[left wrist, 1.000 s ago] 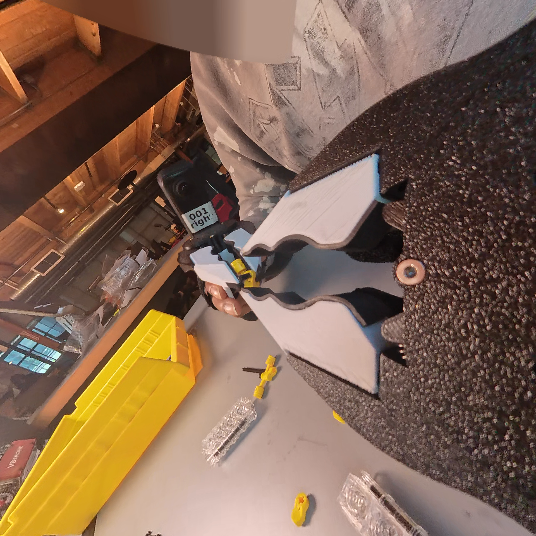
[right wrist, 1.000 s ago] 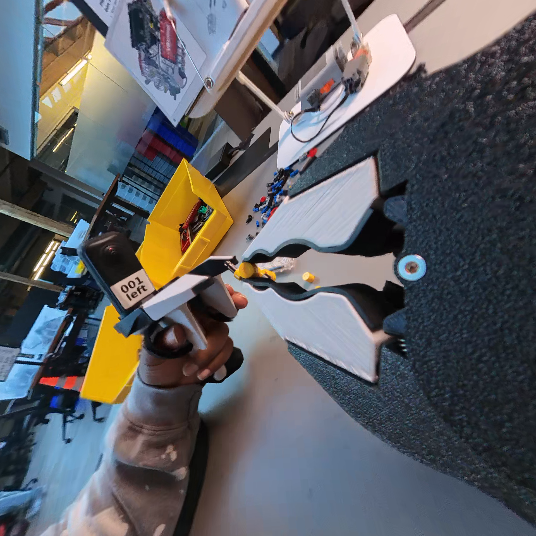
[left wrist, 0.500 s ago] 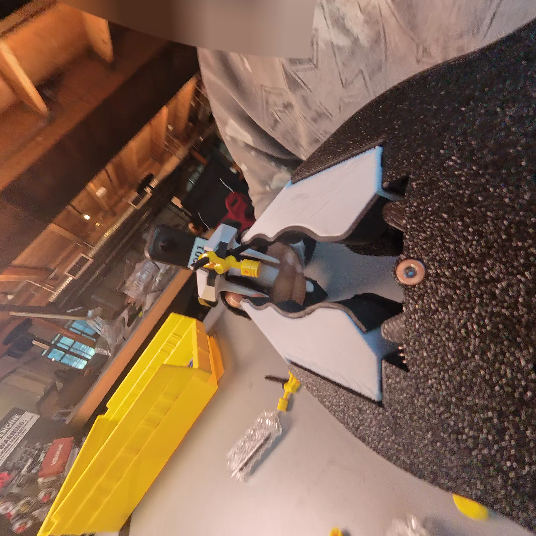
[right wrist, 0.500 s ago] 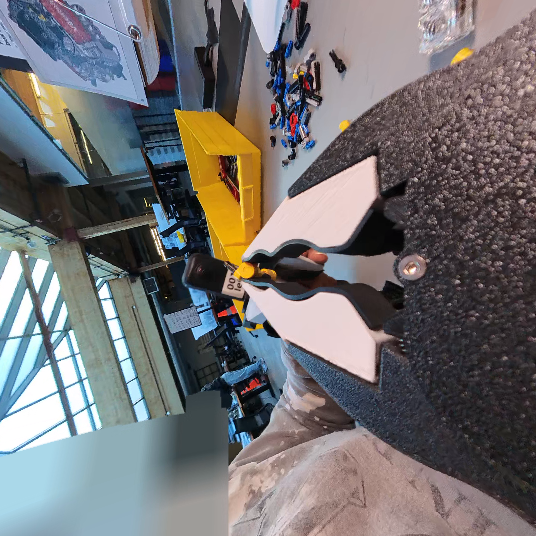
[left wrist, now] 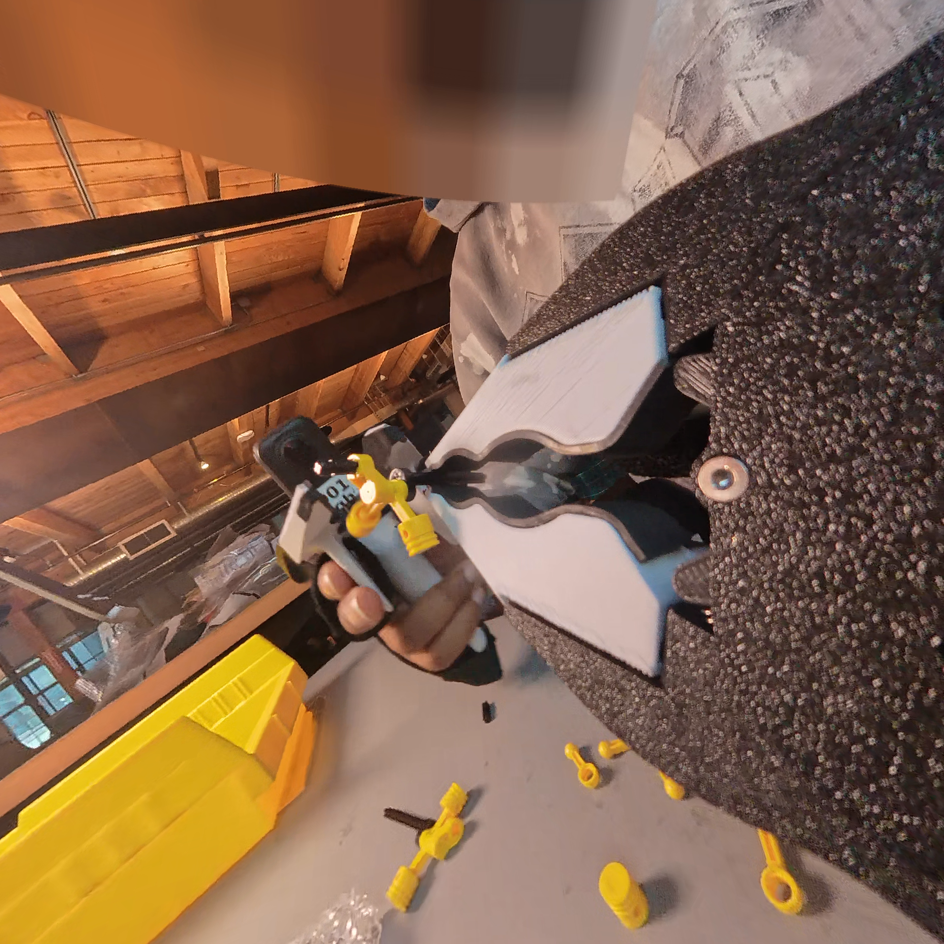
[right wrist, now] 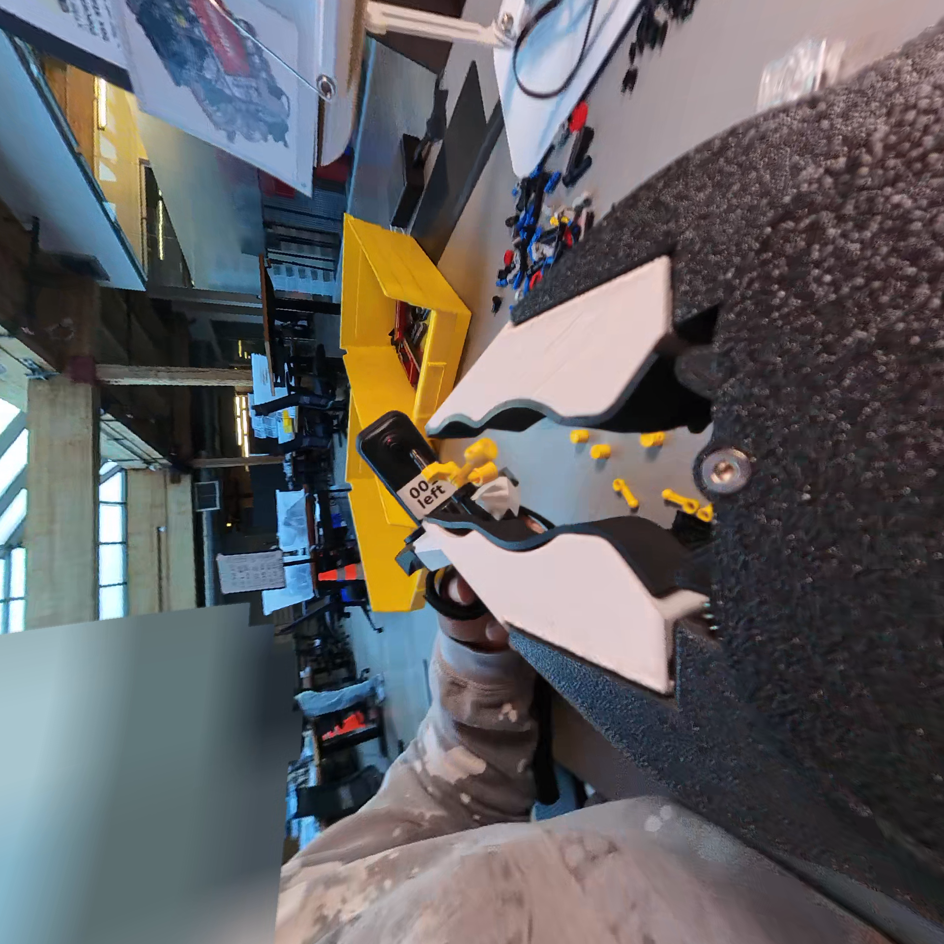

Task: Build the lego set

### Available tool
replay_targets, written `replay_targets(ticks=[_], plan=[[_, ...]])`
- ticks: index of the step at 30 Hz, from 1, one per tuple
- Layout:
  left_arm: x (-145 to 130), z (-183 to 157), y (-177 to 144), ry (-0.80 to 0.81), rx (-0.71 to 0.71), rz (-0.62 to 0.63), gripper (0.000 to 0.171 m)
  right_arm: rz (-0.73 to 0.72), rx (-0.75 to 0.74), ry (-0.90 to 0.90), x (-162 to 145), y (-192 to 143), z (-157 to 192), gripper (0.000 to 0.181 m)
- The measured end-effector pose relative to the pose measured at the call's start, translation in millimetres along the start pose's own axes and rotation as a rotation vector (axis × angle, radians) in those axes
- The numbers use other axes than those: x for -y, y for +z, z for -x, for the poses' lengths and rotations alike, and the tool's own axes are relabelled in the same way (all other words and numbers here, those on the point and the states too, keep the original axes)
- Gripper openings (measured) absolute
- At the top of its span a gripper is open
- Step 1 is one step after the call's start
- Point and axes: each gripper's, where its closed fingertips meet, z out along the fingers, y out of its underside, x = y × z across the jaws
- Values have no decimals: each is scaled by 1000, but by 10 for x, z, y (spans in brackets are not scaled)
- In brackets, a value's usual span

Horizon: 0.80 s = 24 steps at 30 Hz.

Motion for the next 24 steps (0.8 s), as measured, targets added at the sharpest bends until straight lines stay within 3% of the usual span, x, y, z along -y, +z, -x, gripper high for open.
replay_targets(ticks=[3, 7, 13, 17, 24], plan=[[-106, 64, -7, -49, 19, 69, 4, 95, 44, -86, 17, -81, -30, 32], [-265, 148, 32, -112, 36, 139, 4, 266, 145, -139, -201, -137, 43, 32], [-452, 149, 101, -151, 16, 220, 4, 307, 219, -146, -394, -129, 144, 28], [-485, 141, 102, -159, 12, 239, 4, 295, 239, -147, -401, -122, 187, 17], [-529, 134, 98, -184, -3, 260, 4, 306, 235, -225, -424, -114, 224, 17]])
